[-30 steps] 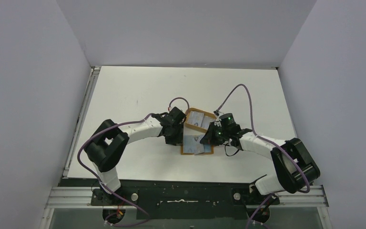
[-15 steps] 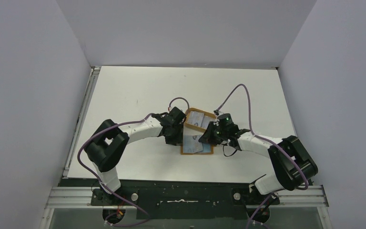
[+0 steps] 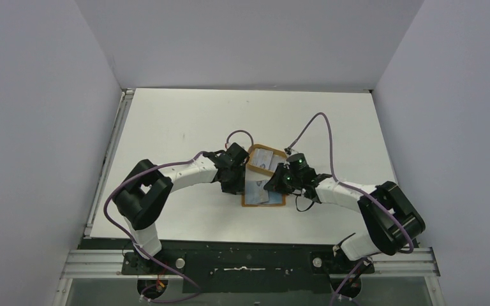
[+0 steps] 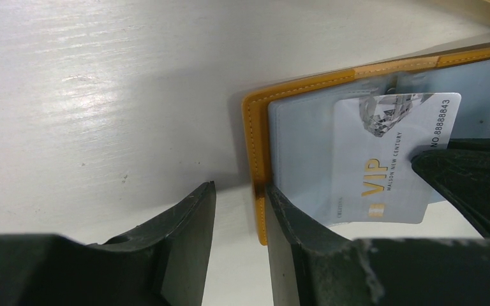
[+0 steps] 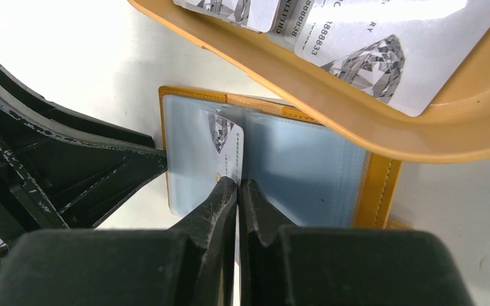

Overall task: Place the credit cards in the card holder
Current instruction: Insert the credit card into the card holder.

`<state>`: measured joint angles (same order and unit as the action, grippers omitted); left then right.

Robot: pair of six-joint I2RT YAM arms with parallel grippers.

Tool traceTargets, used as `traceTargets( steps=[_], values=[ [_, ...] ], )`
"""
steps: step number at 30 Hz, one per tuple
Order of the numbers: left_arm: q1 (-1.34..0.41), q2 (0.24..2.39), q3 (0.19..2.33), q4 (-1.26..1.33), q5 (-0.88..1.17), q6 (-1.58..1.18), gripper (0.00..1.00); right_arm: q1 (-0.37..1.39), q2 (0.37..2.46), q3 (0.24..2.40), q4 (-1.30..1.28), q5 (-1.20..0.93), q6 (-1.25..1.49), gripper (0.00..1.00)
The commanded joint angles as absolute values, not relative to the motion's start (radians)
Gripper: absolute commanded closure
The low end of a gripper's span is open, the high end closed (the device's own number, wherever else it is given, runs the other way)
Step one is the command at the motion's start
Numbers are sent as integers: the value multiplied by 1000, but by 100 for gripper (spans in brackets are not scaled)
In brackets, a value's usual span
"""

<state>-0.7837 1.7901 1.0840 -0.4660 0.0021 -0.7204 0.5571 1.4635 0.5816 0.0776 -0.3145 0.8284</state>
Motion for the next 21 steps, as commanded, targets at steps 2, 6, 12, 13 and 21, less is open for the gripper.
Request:
traceTargets(
  steps=[2,6,12,13,21],
  values=[
    [-802,1826,1051,-439,35,-731,68,599,1487,589,103,-258,838,100],
    [-802,1821,1042,-430,37,-738,68,609,1498,585,116,-270,845,100],
    [-802,1823,1023,-405,55,-753,69,632,1525,593,132,-293,846,100],
    [-802,1821,1022,-401,57,-755,69,635,1526,596,132,-294,845,100],
    [-801,1817,1011,-392,61,-764,69,647,1494,612,107,-290,819,86]
  ],
)
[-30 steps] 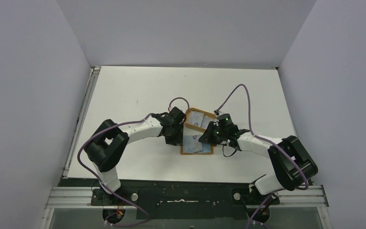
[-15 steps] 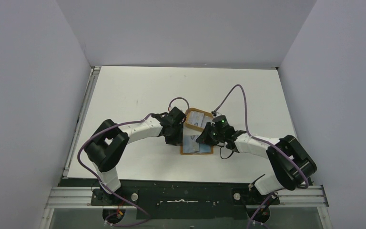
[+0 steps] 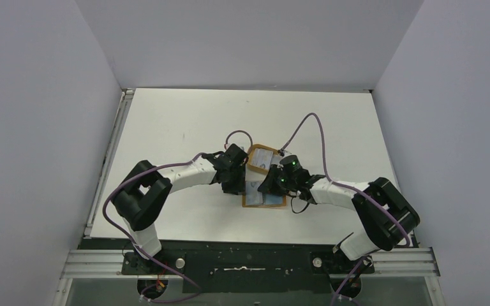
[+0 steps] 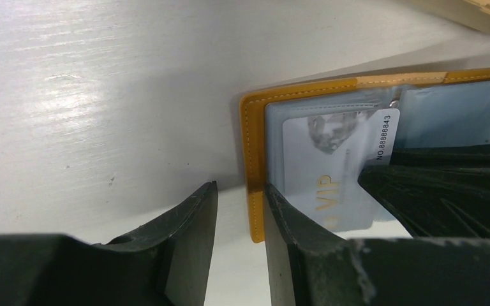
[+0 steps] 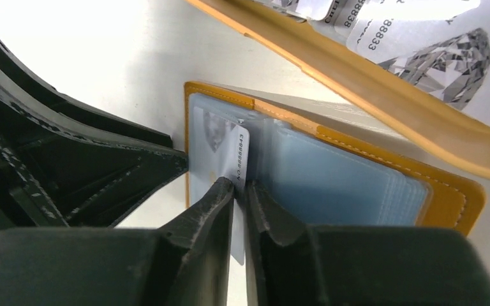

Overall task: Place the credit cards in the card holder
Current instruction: Insert the credit card into the card holder.

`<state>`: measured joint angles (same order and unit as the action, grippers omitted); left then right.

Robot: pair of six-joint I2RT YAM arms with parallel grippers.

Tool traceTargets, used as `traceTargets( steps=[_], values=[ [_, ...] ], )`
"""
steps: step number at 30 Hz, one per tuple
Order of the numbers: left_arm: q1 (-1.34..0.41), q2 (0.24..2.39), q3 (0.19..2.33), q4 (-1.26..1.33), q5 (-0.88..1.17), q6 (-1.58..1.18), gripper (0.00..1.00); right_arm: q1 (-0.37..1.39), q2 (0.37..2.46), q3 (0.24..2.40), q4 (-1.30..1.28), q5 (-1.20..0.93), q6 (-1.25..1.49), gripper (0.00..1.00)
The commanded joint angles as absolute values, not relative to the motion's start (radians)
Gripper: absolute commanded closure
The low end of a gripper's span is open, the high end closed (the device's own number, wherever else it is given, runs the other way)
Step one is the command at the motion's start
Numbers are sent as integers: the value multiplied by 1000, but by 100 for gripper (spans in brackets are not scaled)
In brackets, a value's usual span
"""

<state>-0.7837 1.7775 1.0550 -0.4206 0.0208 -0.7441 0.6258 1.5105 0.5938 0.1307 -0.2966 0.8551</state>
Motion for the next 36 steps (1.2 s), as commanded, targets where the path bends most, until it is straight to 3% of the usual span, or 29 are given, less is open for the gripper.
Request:
traceTargets(
  steps=[1,4,7,21,26,31,36],
  values=[
    [-801,1816,1011,-392,60,-764,69,647,1491,614,105,-290,817,81],
    [-802,1813,1008,-388,63,-765,69,650,1482,622,93,-291,812,69],
    [-802,1812,1009,-386,64,-764,69,656,1475,630,78,-287,810,63],
    [-802,1780,983,-346,79,-770,70,721,1507,728,20,-288,786,61],
    [-796,1754,964,-344,68,-777,70,724,1456,744,-77,-236,771,51],
    [-786,1719,955,-364,48,-782,65,724,1395,773,-185,-185,755,35],
    [-782,1682,958,-390,33,-785,55,723,1345,810,-270,-156,735,30]
  ],
)
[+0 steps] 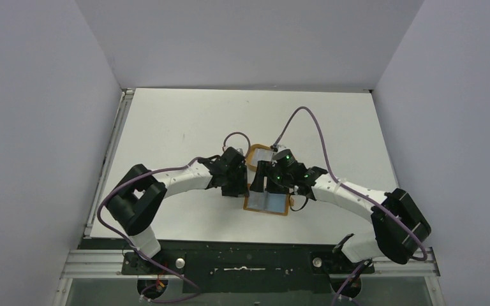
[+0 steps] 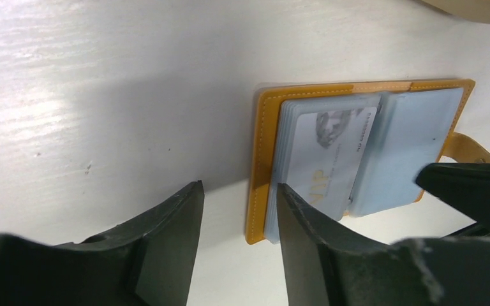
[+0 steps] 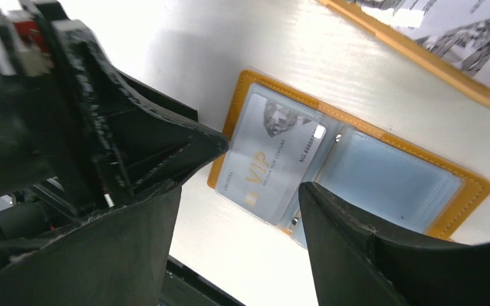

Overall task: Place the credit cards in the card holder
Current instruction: Insert the credit card into the card holder, then pick up the credit card from the storage box.

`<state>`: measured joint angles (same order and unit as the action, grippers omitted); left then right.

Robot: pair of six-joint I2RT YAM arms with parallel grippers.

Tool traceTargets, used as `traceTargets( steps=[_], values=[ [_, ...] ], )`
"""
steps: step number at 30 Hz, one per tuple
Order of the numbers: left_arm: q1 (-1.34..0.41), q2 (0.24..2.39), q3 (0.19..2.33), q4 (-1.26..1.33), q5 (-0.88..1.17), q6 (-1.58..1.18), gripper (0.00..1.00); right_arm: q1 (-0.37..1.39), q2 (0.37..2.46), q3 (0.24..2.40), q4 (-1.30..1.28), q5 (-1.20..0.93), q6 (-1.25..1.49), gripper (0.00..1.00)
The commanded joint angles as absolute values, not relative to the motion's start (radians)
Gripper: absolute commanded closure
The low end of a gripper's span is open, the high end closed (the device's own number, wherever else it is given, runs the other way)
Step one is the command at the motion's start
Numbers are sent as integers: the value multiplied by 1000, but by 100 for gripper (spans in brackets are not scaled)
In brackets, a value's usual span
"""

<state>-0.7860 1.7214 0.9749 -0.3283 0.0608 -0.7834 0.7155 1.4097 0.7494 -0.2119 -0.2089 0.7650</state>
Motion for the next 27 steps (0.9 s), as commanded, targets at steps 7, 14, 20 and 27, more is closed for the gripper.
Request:
traceTargets(
  steps=[7,14,20,27],
  values=[
    [-777,1567,961,-458,-29,-796,35,663,1244,886,-429,-10,685,29],
    [-747,1321,855,-496,-161,-822,20,450,1242,936,-385,-70,607,25],
    [-733,1128,732,-438,-244,-832,3,425,1401,962,-179,-185,709,26],
    [-726,1041,657,-419,-256,-840,3,479,1569,1029,-138,-103,748,29]
  ],
)
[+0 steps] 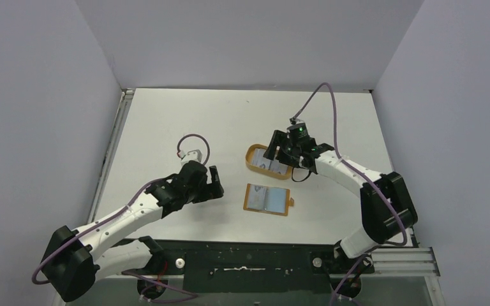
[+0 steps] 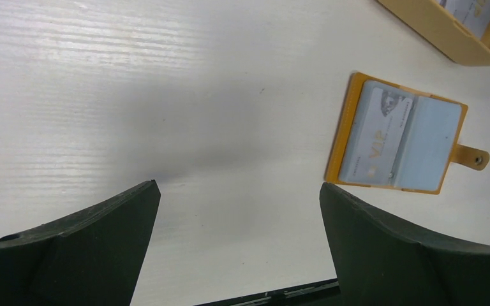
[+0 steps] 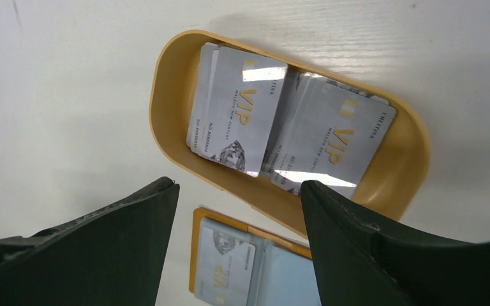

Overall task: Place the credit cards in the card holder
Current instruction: Pick up the credit card from the storage box.

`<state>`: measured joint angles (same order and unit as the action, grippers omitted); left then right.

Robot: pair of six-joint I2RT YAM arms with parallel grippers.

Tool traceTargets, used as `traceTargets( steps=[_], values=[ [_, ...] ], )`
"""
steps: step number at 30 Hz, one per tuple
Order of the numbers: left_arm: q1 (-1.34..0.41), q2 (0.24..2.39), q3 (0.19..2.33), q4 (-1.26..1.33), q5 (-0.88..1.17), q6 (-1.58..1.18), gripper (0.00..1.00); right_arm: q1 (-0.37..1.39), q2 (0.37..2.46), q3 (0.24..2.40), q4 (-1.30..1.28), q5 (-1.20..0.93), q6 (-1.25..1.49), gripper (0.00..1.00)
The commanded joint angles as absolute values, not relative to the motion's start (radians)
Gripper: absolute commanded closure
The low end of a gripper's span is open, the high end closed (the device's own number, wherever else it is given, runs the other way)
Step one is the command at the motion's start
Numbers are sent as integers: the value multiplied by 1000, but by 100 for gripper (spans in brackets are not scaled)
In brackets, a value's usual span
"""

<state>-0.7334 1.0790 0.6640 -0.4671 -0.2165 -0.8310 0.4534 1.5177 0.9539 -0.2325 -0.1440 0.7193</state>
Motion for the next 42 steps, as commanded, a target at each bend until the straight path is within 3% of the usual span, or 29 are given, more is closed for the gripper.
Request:
traceTargets(
  steps=[1,16,26,30,35,42],
  values=[
    [-726,1036,657,-427,-262,-837,3,484,1590,1037,-139,-91,748,29],
    [-714,1046,664,-456,-269,-818,9,486,1780,1081,-101,-77,776,41],
    [-712,1064,664,-446,-258,-825,12,469,1781,1035,-102,-74,775,63],
    [-712,1070,664,-445,-253,-829,12,460,1773,1009,-103,-75,767,67],
    [-711,1071,661,-443,-250,-833,13,453,1756,988,-99,-71,763,66],
    [-712,1062,652,-439,-249,-838,14,463,1731,1004,-85,-69,755,43]
  ],
)
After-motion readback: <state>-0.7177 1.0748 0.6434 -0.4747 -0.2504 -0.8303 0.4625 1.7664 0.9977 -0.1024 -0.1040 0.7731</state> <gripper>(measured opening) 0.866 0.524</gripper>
